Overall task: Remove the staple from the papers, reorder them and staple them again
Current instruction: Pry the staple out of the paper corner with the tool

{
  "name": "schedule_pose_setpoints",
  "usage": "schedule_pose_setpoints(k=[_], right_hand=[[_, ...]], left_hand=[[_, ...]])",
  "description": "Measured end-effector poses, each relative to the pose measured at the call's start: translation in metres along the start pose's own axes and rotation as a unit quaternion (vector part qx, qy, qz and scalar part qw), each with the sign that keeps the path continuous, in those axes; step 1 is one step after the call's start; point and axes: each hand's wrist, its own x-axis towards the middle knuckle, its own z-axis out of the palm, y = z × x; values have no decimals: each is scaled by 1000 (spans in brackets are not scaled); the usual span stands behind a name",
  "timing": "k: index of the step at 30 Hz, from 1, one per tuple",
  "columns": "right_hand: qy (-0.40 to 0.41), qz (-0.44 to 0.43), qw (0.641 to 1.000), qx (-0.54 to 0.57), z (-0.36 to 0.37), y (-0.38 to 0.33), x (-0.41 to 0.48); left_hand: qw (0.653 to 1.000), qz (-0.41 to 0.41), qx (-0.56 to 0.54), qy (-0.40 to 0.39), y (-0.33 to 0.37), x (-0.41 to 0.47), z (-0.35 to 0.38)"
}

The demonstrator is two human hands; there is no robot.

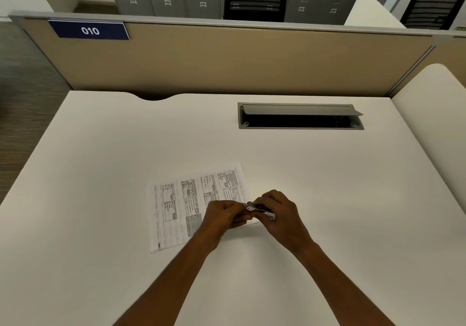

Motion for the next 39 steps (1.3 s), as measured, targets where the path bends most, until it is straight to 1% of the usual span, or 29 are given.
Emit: schedule_pose_setpoints(k=[3, 5, 8, 11, 13, 15, 16, 18, 20, 22, 25, 26, 28, 29, 30, 34, 35, 37, 39], right_hand=[[-5, -2, 999, 32, -7, -3, 6], [-13, 12, 998, 55, -11, -3, 6], [-21, 37, 996, 74, -10, 1, 0], [-11, 49, 997, 63, -7, 3, -6], [13, 84, 994, 62, -5, 9, -10], [35, 140, 988, 53, -5, 18, -13], [37, 163, 985, 43, -5, 24, -15], [22, 187, 982, 14, -4, 34, -19], [-7, 189, 982, -22, -2, 41, -24], [-32, 188, 980, -50, 4, 44, -30], [-62, 187, 977, -85, 13, 45, -36], [-69, 187, 976, -89, 15, 44, -36], [-80, 180, 975, -102, 19, 42, -35], [-84, 175, 975, -111, 21, 41, -34], [-86, 171, 974, -120, 22, 39, -33], [-100, 166, 969, -155, 28, 37, -29], [-101, 165, 968, -161, 29, 36, -28], [-101, 163, 967, -169, 31, 36, -28], [-105, 157, 966, -179, 31, 36, -28]], left_hand=[[999, 33, -8, -4, -1, 0, -1], [999, 44, -17, -7, -1, 0, -2], [998, 45, -33, -4, -2, -1, -3], [999, 41, -27, -11, -5, -1, -4], [999, 46, -6, 17, -9, 3, -7], [989, 88, 80, 83, -12, 12, -13], [976, 121, 143, 112, -15, 16, -16], [940, 188, 250, 136, -16, 19, -22], [906, 239, 325, 127, -18, 23, -25], [874, 274, 392, 89, -22, 28, -27], [827, 264, 496, 4, -31, 37, -24], [803, 266, 533, -16, -33, 41, -23], [749, 270, 604, -41, -37, 47, -20], [729, 265, 629, -47, -37, 49, -18], [717, 258, 645, -51, -38, 51, -18], [691, 242, 678, -64, -49, 59, -21], [691, 236, 680, -68, -52, 61, -22], [705, 222, 669, -75, -55, 64, -24], [711, 220, 664, -77, -57, 66, -25]])
